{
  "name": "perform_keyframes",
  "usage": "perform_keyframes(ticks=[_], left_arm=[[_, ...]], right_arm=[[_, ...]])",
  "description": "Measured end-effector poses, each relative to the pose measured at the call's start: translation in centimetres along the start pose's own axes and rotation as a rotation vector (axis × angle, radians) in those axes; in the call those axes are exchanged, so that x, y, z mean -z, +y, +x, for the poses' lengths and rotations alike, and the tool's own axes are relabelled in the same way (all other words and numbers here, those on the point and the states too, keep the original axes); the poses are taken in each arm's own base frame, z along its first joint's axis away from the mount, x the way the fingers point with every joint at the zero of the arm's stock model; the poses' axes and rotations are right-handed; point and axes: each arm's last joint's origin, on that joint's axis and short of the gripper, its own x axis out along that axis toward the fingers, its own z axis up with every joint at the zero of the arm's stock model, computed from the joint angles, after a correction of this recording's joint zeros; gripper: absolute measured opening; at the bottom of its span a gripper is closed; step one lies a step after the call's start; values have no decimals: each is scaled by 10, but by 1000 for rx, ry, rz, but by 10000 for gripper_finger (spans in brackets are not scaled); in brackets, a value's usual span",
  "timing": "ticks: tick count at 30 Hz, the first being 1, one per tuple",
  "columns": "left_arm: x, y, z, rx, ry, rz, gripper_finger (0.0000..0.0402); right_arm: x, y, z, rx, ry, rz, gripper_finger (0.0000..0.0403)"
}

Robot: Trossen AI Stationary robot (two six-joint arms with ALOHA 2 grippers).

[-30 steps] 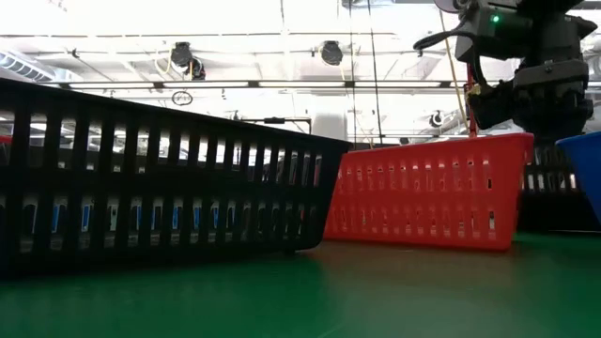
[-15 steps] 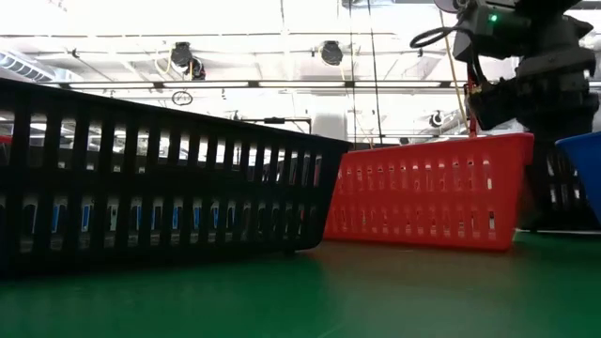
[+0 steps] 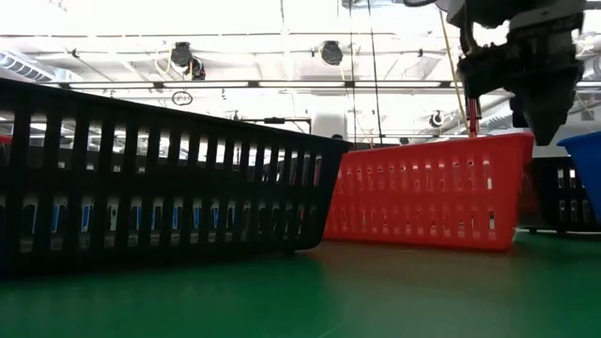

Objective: Stack baskets by color
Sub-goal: Stack the middle black bin on the top black bin

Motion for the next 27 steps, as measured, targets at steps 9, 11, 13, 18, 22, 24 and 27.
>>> perform_keyframes(ticks=[9,11,13,18,22,24,27], left_arm=[[1,1,0,-14,13,9,5],[2,1,0,-18,14,14,5],[2,1,0,-19,14,18,5],[2,1,0,-21,13,20,5],[2,1,0,-21,12,20,5],[2,1,0,-22,13,24,5],[2,1,0,-22,13,34,5]], right_arm=[[10,4,6,123,-6,-113,139],[11,2,9,154,-15,-124,171],[12,-1,12,160,-4,-135,195],[17,-8,22,153,38,-133,212],[19,-12,29,145,47,-145,194],[20,-14,34,133,49,-148,176],[21,-17,39,135,48,-124,137]])
